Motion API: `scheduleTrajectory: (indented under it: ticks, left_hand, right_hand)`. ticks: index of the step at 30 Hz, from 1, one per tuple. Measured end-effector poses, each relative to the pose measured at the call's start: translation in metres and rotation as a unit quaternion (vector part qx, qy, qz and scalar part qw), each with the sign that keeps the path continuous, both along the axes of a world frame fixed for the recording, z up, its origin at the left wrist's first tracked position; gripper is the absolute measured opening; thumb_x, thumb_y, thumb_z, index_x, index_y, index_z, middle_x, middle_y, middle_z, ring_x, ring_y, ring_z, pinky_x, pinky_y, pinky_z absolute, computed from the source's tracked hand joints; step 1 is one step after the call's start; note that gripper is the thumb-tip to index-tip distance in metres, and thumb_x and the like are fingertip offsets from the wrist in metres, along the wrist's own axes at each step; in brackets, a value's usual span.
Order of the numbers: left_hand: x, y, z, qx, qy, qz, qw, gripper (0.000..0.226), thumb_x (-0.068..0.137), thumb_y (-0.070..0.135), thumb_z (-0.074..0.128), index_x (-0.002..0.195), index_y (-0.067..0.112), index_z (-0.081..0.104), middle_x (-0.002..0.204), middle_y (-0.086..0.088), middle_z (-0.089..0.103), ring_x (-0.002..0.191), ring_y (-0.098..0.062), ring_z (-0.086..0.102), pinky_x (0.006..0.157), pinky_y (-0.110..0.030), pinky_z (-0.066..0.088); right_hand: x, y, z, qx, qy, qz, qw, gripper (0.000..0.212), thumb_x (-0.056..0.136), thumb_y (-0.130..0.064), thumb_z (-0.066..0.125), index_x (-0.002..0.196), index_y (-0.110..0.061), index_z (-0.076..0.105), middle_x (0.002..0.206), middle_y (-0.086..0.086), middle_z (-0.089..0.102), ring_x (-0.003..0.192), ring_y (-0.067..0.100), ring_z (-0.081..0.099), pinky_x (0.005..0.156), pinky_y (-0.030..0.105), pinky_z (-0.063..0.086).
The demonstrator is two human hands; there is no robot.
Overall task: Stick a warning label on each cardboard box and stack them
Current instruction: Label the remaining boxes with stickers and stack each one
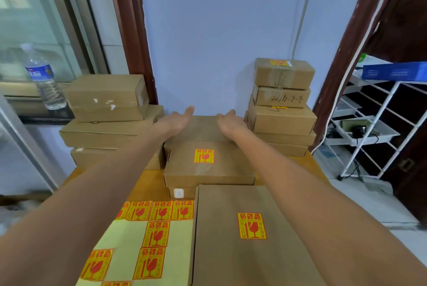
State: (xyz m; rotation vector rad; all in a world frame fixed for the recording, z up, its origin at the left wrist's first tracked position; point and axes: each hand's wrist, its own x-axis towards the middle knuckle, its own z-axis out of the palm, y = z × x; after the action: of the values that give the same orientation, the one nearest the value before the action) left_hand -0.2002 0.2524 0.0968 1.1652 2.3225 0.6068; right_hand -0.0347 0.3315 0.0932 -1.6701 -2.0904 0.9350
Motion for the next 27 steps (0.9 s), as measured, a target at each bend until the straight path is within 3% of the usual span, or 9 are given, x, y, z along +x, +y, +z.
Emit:
scheduleTrajectory:
  ticks: [2,5,8,10,12,15,19,23,27]
  left_hand:
    - [0.005,0.002,-0.005,-0.022,0.049,0.005,0.999,0.111,0.078,0.09,0.002,0.161,0.018,0.02,0.167,-0.011,0.024,0.153,-0.038,0.017,0.122,-0.054,0.02]
    - [0.011,0.005,-0.005,-0.01,0.057,0.019,0.998,0.117,0.072,0.093,0.001,0.161,0.019,0.021,0.166,-0.011,0.025,0.153,-0.04,0.016,0.122,-0.055,0.019]
    - [0.019,0.002,-0.002,-0.002,0.063,0.002,0.998,0.095,0.089,0.081,0.004,0.162,0.021,0.017,0.168,-0.008,0.019,0.153,-0.043,0.012,0.123,-0.055,0.015]
    - [0.025,-0.002,0.0,0.008,0.064,-0.007,0.998,0.085,0.096,0.073,0.004,0.162,0.022,0.016,0.168,-0.009,0.018,0.152,-0.045,0.013,0.122,-0.057,0.015]
    - [0.027,-0.004,0.0,0.014,0.076,-0.019,0.997,0.078,0.1,0.066,0.003,0.161,0.02,0.02,0.166,-0.013,0.023,0.149,-0.047,0.018,0.121,-0.055,0.018]
    - [0.027,-0.005,-0.008,0.039,0.084,-0.026,0.995,0.091,0.091,0.076,0.003,0.157,0.02,0.03,0.161,-0.014,0.034,0.145,-0.043,0.03,0.116,-0.053,0.027]
    - [0.031,-0.015,-0.008,0.078,0.07,-0.062,0.993,0.116,0.072,0.099,0.019,0.153,0.018,0.033,0.156,-0.013,0.038,0.141,-0.036,0.039,0.111,-0.054,0.036]
    - [0.033,-0.027,-0.004,0.16,0.032,-0.113,0.98,0.106,0.075,0.094,0.041,0.155,0.027,0.025,0.159,-0.006,0.036,0.14,-0.031,0.042,0.112,-0.049,0.038]
    - [0.043,-0.027,-0.013,0.159,0.166,-0.191,0.954,0.098,0.078,0.077,0.063,0.156,0.031,0.025,0.157,-0.004,0.038,0.137,-0.03,0.044,0.111,-0.044,0.04]
  right_hand:
    - [-0.006,0.0,0.003,0.01,0.024,-0.028,0.999,0.06,0.107,-0.042,0.027,0.157,-0.009,0.023,0.154,0.023,0.041,0.14,0.042,0.04,0.114,0.049,0.037]
    - [-0.01,0.004,0.012,0.028,0.076,-0.056,0.995,0.055,0.104,-0.039,0.03,0.152,-0.012,0.027,0.149,0.021,0.045,0.136,0.041,0.042,0.113,0.053,0.037]
    - [-0.007,0.005,0.017,0.054,0.095,-0.044,0.993,0.053,0.103,-0.038,0.036,0.149,-0.012,0.029,0.146,0.019,0.045,0.135,0.041,0.04,0.109,0.052,0.041]
    - [-0.006,0.004,0.019,0.086,0.1,-0.028,0.991,0.05,0.104,-0.034,0.042,0.148,-0.012,0.033,0.147,0.017,0.042,0.138,0.04,0.034,0.099,0.043,0.04]
    - [-0.003,0.005,0.023,0.129,0.117,-0.031,0.984,0.045,0.102,-0.028,0.05,0.145,-0.017,0.041,0.143,0.014,0.043,0.135,0.034,0.04,0.087,0.038,0.039]
    - [0.007,0.009,0.032,0.128,0.242,-0.094,0.957,0.042,0.097,-0.026,0.06,0.137,-0.019,0.052,0.136,0.008,0.052,0.12,0.027,0.056,0.091,0.036,0.051]
    - [0.017,0.009,0.037,0.071,0.363,-0.138,0.919,0.03,0.096,-0.022,0.06,0.126,-0.017,0.059,0.126,0.001,0.059,0.107,0.022,0.06,0.093,0.038,0.054]
    - [0.013,0.006,0.041,0.018,0.397,-0.135,0.908,0.031,0.095,-0.021,0.062,0.126,-0.019,0.06,0.126,0.003,0.06,0.11,0.023,0.061,0.097,0.04,0.056]
    - [0.009,0.001,0.029,-0.013,0.394,-0.131,0.909,0.029,0.092,-0.027,0.069,0.12,-0.025,0.062,0.121,0.005,0.066,0.105,0.024,0.066,0.094,0.045,0.06]
